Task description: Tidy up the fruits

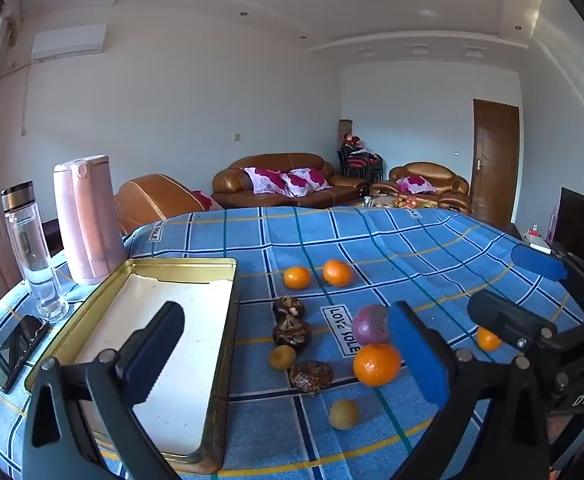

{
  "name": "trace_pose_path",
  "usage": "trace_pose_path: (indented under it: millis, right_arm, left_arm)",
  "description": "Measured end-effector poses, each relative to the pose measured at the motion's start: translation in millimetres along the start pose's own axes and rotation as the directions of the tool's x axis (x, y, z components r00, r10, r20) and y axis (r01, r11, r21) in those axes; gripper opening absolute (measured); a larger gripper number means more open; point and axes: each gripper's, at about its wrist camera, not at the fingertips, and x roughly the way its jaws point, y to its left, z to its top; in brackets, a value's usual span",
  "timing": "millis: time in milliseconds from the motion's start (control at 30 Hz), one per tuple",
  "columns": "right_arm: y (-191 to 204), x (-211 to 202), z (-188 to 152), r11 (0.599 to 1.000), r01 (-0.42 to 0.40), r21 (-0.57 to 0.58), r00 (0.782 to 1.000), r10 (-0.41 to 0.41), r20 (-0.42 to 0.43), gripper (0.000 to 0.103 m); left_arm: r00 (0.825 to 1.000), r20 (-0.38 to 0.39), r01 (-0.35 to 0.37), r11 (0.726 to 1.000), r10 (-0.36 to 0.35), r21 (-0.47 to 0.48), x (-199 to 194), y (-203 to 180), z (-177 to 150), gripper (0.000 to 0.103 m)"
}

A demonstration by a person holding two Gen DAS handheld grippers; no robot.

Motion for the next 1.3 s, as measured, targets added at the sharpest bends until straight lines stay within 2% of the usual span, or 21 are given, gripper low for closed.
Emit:
trace_pose_path:
  millis: [167, 233, 533, 1300]
  right_arm:
    - [0, 2, -2, 1.0, -0.002, 0.004, 1.0, 0.002, -0.002, 0.102]
    - [1, 3, -3, 1.0, -0.002, 0.003, 1.0, 0.002, -0.004, 0.102]
    - [5, 2, -8, 1.0, 0.011, 0.007, 1.0, -0.011, -0.008, 0.102]
    - [-3, 1, -6, 0.999, 0.032, 0.042, 0.999, -0.032, -0.005, 0.102]
  left_arm:
    - [1.0, -0.024, -0.008, 1.0, 0.008, 0.021, 4, -9, 0, 0.103]
    - [1.0, -0.02, 0.01, 1.0, -0.01, 0.009, 4, -2, -2, 0.103]
    - [1.0, -0.014, 0.011, 1.0, -0.011, 0.009, 1, -10, -7, 0.103]
    - [1.0, -0.018, 0.001, 1.0, -0.001, 0.006, 7, 3, -8, 0.103]
